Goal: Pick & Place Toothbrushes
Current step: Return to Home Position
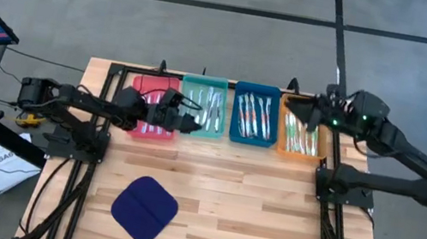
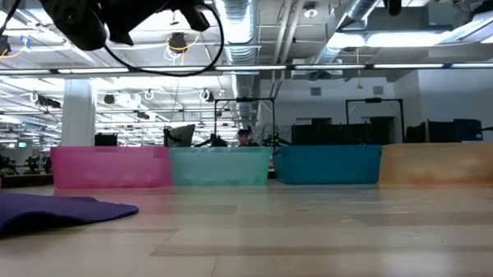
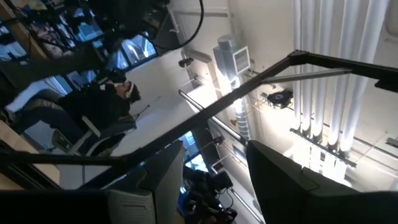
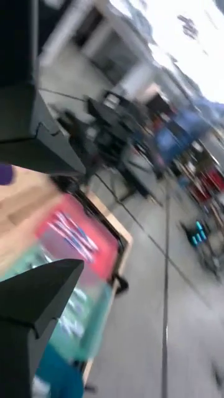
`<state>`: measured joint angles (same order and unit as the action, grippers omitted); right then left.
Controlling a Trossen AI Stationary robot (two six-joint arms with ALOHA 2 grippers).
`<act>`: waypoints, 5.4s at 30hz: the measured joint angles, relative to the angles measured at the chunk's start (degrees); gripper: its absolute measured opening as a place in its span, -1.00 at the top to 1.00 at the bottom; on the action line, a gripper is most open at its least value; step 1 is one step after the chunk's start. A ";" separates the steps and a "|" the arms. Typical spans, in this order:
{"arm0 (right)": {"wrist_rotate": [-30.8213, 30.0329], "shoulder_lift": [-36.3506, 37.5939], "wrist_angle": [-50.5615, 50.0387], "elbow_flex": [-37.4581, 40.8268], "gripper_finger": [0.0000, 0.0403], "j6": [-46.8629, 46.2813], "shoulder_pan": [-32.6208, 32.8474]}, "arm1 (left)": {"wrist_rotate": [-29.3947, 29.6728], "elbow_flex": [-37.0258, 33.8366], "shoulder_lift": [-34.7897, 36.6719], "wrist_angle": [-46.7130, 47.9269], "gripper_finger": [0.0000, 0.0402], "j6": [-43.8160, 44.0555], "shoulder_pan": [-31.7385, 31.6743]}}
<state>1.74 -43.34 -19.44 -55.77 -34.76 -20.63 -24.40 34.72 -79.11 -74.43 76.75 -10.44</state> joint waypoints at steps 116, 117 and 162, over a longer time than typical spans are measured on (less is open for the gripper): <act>-12.11 40.77 22.01 55.41 -0.12 15.21 23.35 | 36.16 0.09 27.46 42.08 0.14 -57.11 17.47; -12.11 40.77 22.01 55.41 -0.12 15.21 23.35 | 36.01 0.09 28.99 43.02 0.14 -58.10 18.27; -12.11 40.77 22.01 55.49 -0.12 15.21 23.35 | 39.43 -34.32 66.03 43.58 0.14 -54.85 13.97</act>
<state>-10.37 -2.57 2.57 -0.27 -19.55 2.73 15.03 0.40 -13.08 -30.85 21.90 3.53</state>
